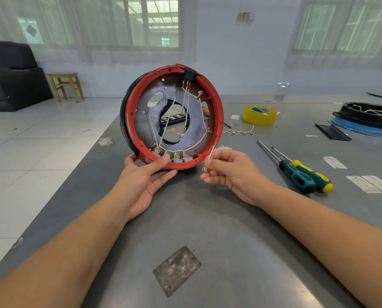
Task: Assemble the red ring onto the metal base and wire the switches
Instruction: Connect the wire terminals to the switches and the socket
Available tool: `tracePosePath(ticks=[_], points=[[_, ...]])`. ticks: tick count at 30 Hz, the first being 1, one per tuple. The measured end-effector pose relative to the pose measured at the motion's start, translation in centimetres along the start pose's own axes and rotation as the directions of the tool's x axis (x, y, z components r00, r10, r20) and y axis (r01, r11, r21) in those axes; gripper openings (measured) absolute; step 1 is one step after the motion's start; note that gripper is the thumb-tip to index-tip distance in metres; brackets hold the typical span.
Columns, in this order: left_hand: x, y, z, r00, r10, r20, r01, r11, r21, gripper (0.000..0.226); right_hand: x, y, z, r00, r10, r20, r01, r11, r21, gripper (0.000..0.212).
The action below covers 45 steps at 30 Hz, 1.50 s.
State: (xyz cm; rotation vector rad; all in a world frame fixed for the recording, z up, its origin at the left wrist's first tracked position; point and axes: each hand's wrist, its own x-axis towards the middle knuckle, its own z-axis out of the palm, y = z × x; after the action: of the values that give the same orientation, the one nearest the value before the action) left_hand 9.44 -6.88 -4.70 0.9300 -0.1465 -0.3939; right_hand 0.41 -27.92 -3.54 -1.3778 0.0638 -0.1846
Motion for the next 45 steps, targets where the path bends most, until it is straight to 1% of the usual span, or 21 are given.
tracePosePath(ticks=[5,7,11,13,16,19,23,26,29,32,36,45], points=[[-0.1,0.1,0.2,1.000,0.006,-0.013,-0.006,1.000,-0.019,0.093,0.1,-0.3,0.0,0.999,-0.033,0.018,0.033,0.999,0.001,0.020],[-0.2,0.1,0.3,1.000,0.003,-0.018,-0.004,1.000,-0.015,0.081,0.2,-0.5,0.1,0.999,-0.046,0.022,0.046,0.998,-0.034,0.024],[-0.2,0.2,0.2,1.000,-0.022,-0.008,0.022,1.000,0.012,0.047,0.3,-1.1,0.5,0.995,-0.103,0.021,0.104,0.986,-0.133,0.018],[-0.2,0.3,0.1,0.999,-0.033,0.006,0.033,0.999,0.014,0.036,0.4,-1.6,0.8,0.988,-0.154,0.026,0.156,0.963,-0.218,0.017],[-0.2,0.3,0.1,0.999,-0.039,0.013,0.039,0.999,0.018,0.026,1.1,-2.7,1.7,0.970,-0.241,0.045,0.240,0.898,-0.369,0.021],[-0.2,0.3,0.0,0.999,-0.035,0.008,0.035,0.999,0.012,0.023,2.2,-3.4,3.0,0.955,-0.288,0.071,0.283,0.817,-0.502,0.017],[-0.1,0.3,-0.1,1.000,-0.027,-0.005,0.028,0.999,0.021,0.019,3.7,-3.8,4.6,0.947,-0.301,0.114,0.298,0.682,-0.668,0.018],[0.0,0.3,0.0,0.999,-0.036,-0.025,0.036,0.999,0.023,0.016,4.5,-3.5,5.5,0.938,-0.325,0.122,0.307,0.612,-0.729,0.020],[0.0,0.3,-0.1,0.998,-0.045,-0.043,0.046,0.998,0.032,0.012,4.9,-3.2,5.6,0.931,-0.339,0.136,0.317,0.566,-0.761,0.020],[-0.1,0.5,-0.2,0.997,-0.060,-0.039,0.062,0.997,0.043,0.009,5.0,-2.9,5.4,0.930,-0.332,0.157,0.325,0.546,-0.773,0.023],[-0.1,0.5,-0.4,0.997,-0.071,-0.021,0.072,0.995,0.067,0.012,4.9,-2.7,5.3,0.932,-0.320,0.172,0.327,0.534,-0.779,0.027],[0.0,0.4,-0.8,0.997,-0.071,0.023,0.069,0.994,0.089,0.004,4.3,-2.7,5.3,0.932,-0.300,0.205,0.343,0.541,-0.768,0.028]])
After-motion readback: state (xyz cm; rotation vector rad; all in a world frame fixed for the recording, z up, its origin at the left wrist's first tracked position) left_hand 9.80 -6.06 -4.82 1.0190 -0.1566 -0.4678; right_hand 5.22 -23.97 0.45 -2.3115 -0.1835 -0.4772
